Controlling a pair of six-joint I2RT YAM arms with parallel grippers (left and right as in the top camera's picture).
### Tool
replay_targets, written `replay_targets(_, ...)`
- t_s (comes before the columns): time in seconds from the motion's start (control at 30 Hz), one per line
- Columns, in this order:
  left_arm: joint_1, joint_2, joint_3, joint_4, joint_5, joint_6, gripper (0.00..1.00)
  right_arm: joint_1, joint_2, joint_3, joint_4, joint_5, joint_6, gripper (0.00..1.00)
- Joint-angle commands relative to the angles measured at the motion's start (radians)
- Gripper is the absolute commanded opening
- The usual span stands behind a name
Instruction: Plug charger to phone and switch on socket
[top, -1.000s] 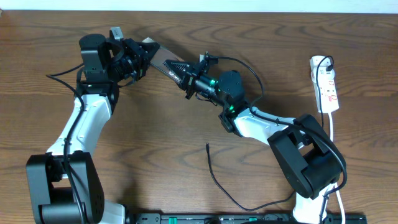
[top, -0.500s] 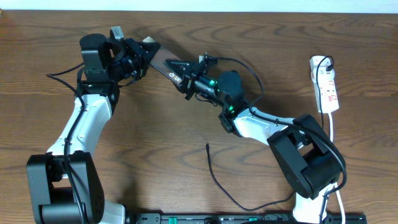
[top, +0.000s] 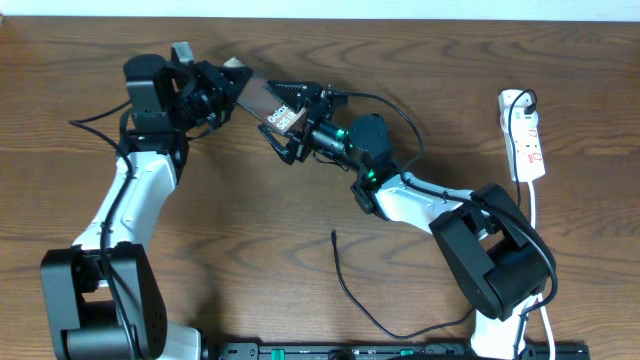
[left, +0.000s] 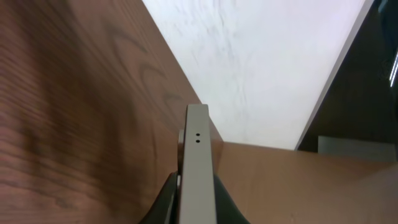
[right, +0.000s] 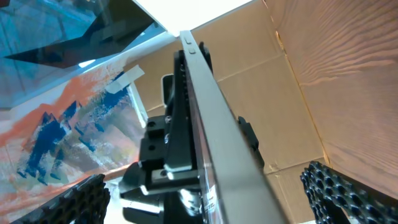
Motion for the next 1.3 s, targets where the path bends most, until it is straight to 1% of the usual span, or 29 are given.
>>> replay_targets(0.0,0.056,-0.001,0.006,0.006,0.042,0.013,0.07,-0.015,-0.008,0.008,0.005,-0.013,-0.005,0.99)
replay_targets(0.23,0.212,-0.001,0.006,0.006,0.182,0.013,0.07,-0.071,-0.008,0.007,-0.002,-0.107,-0.006,0.99)
replay_targets(0.3,0.267,-0.001,0.006,0.007,0.245,0.013,0.08,-0.093,-0.008,0.007,-0.002,-0.153,-0.023,0.99)
replay_targets(0.43,0.365,-0.001,0.006,0.02,0.401,0.013,0.08,-0.125,-0.008,0.007,-0.002,-0.214,-0.176,0.99)
replay_targets(0.5,0.407,-0.001,0.006,0.042,0.491,0.014,0.08,-0.135,-0.008,0.007,-0.007,-0.219,-0.305,0.99)
replay_targets(0.53,0.428,-0.001,0.006,0.064,0.546,0.013,0.08,-0.137,-0.008,0.007,-0.019,-0.223,-0.364,0.95)
replay_targets(0.6,0.452,-0.001,0.006,0.094,0.639,0.013,0.08,-0.143,-0.008,0.009,-0.088,-0.257,-0.408,0.87)
replay_targets(0.7,0.465,-0.001,0.006,0.128,0.755,0.013,0.08,-0.157,-0.008,0.04,-0.266,-0.319,-0.509,0.81)
replay_targets(0.77,0.464,-0.001,0.006,0.153,0.79,0.014,0.08,-0.162,-0.008,0.092,-0.409,-0.356,-0.591,0.8)
replay_targets(0.9,0.464,-0.001,0.006,0.163,0.789,0.037,0.08,-0.163,-0.008,0.285,-0.844,-0.4,-0.863,0.84)
replay_targets(0.93,0.464,-0.001,0.006,0.175,0.789,0.05,0.08,-0.163,-0.008,0.388,-1.082,-0.377,-1.01,0.86)
replay_targets(1.0,0.464,-0.001,0.006,0.175,0.789,0.074,0.08,-0.162,-0.008,0.501,-1.349,-0.299,-1.16,0.87)
replay_targets(1.07,0.464,-0.001,0.006,0.175,0.789,0.083,0.08,-0.162,-0.008,0.59,-1.572,-0.193,-1.254,0.87)
replay_targets(1.17,0.464,-0.001,0.006,0.175,0.789,0.095,0.08,-0.159,-0.008,0.669,-1.81,-0.06,-1.347,0.86)
replay_targets(1.27,0.464,-0.001,0.006,0.171,0.789,0.122,0.08,-0.146,-0.007,0.677,-1.983,0.018,-1.432,0.87)
